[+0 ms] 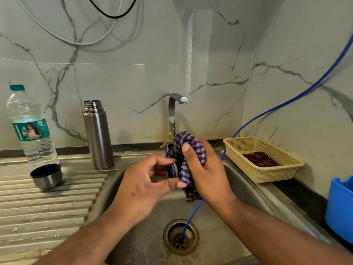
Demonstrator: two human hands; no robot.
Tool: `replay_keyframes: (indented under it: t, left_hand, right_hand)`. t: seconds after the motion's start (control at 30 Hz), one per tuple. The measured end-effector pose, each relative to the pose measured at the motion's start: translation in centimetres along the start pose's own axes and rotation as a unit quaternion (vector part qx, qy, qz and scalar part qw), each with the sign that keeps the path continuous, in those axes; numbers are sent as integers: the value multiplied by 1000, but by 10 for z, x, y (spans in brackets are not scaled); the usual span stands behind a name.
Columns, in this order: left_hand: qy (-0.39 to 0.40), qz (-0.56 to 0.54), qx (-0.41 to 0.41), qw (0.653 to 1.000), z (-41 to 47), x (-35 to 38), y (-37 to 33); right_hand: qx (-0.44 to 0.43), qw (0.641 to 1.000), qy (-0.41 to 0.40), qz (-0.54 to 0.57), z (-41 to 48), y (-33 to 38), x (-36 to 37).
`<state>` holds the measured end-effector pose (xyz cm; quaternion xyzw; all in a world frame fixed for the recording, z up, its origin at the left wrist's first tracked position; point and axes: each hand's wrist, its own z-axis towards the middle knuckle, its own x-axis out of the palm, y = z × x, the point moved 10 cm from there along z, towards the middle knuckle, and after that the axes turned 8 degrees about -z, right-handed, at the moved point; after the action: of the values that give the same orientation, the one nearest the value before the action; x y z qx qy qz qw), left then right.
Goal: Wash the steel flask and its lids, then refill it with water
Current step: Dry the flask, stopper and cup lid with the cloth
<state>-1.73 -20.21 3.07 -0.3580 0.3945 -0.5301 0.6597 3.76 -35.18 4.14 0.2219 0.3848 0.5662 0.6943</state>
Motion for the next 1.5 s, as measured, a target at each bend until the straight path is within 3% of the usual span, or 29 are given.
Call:
replay_keyframes:
  t: [0.07,0.13,0.2,0.27,0.33,0.4,0.47,0.57,0.67,0.73,0.9,1.07,1.2,1.4,1.5]
  left_hand:
    - [7,-192,-115,975,-1,9,26]
    - [7,-284,-178,942,-4,18,40]
    - [0,-236,-135,962,0,11,35]
    - [9,-105,-40,994,3,2,16]
    - [26,-17,16,999,4,0,5]
    - [37,-12,31,999,3,-1,1]
    - [35,-10,29,999,4,-2,0]
    - [5,-64,-39,997,3,-1,13]
    - [6,-287,-240,927,-12,22,46]
    - [19,-320,-276,906,-16,27,49]
    - [-12,-307,-158,939,-4,20,30]
    - [1,-252,-108,962,-6,24,21]
    - [13,-260,-117,958,-6,25,24]
    - [23,-414,-172,893,-6,35,27]
    - [-11,-427,-163,889,0,18,28]
  right_hand:
    - [-102,992,-17,-78,-1,20,-6]
    - [-156,983,-10,-99,-3,28,-5]
    - [-119,991,-3,-60,-1,21,-4]
    - [-13,999,11,39,2,3,1]
    - [102,984,37,144,-1,-18,13]
    - [184,957,53,217,-6,-30,22]
    - [200,955,51,214,-8,-32,23]
    - [55,998,0,28,-3,-10,4]
    - [-130,986,-3,-105,-8,25,-1]
    - [-166,979,2,-115,-10,30,0]
    - [-20,997,-53,45,-3,6,-9]
    - [148,959,-35,238,1,-19,-4]
    - [117,974,-24,192,6,-12,-9]
    - [65,991,-13,120,14,-6,-17]
    - [78,996,5,30,14,-13,-15]
